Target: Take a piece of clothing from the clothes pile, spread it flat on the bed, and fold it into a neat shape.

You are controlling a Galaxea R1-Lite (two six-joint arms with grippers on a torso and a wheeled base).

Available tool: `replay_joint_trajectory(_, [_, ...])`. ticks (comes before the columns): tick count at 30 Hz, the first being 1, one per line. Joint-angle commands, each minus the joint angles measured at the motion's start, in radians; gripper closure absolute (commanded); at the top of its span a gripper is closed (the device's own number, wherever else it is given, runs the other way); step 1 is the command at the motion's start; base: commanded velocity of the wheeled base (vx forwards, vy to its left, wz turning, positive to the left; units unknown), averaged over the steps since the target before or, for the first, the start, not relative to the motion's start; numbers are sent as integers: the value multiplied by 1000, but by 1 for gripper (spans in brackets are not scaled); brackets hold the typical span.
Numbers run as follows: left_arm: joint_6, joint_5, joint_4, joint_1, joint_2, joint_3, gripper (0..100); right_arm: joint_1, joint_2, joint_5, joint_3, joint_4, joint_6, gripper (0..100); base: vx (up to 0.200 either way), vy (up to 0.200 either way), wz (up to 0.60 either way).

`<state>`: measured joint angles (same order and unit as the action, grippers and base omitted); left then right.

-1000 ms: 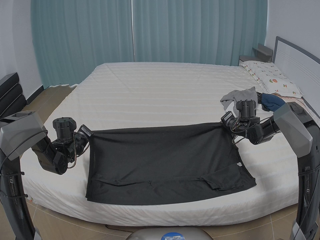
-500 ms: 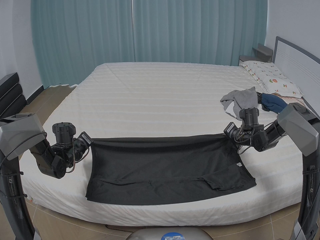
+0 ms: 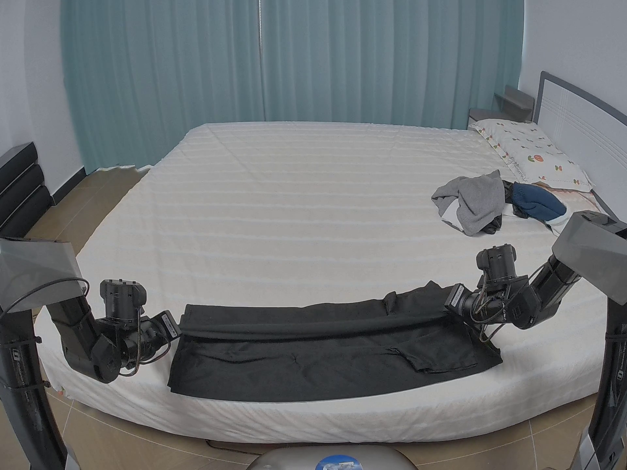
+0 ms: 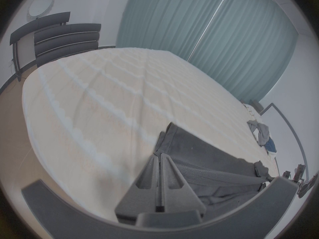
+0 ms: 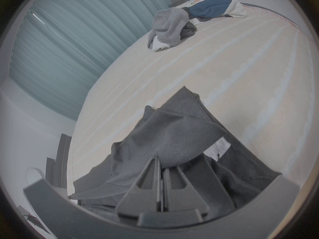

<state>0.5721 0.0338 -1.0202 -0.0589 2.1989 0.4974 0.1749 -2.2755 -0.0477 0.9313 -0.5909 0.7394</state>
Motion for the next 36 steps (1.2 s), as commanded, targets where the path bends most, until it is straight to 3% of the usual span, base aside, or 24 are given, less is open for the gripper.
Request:
replay_joint_trajectory(1, [0, -2, 2, -12, 13, -27, 100, 6, 2, -1, -28, -7, -3, 100, 0, 0, 0])
replay_joint_trajectory(7, [-23, -14, 35, -22, 2, -56, 100, 8, -7, 0, -34, -17, -23, 100, 0, 0, 0])
replay_joint_trajectory(8, [-28, -14, 38, -21, 2, -54, 100, 8, -7, 0, -37, -17, -25, 0, 0, 0, 0])
replay_joint_trajectory(9, [-29, -14, 40, -21, 2, -54, 0, 9, -7, 0, -37, -17, -25, 0, 0, 0, 0])
replay_joint_trajectory(19, [-14, -25, 42, -16, -70, -60, 0, 0, 99, -38, -35, -17, -14, 0, 0, 0, 0])
replay_joint_trajectory(24, [87, -57, 52, 5, -119, 18, 0, -40, 117, -64, 8, -17, -6, 0, 0, 0, 0])
replay_joint_trajectory(29, [166, -157, 150, 13, -105, 124, 0, -83, 99, -132, 44, -17, 100, 0, 0, 0, 0])
replay_joint_trajectory(36, [213, -163, 198, 10, 45, 266, 0, -107, 27, -182, 81, -18, 166, 0, 0, 0, 0])
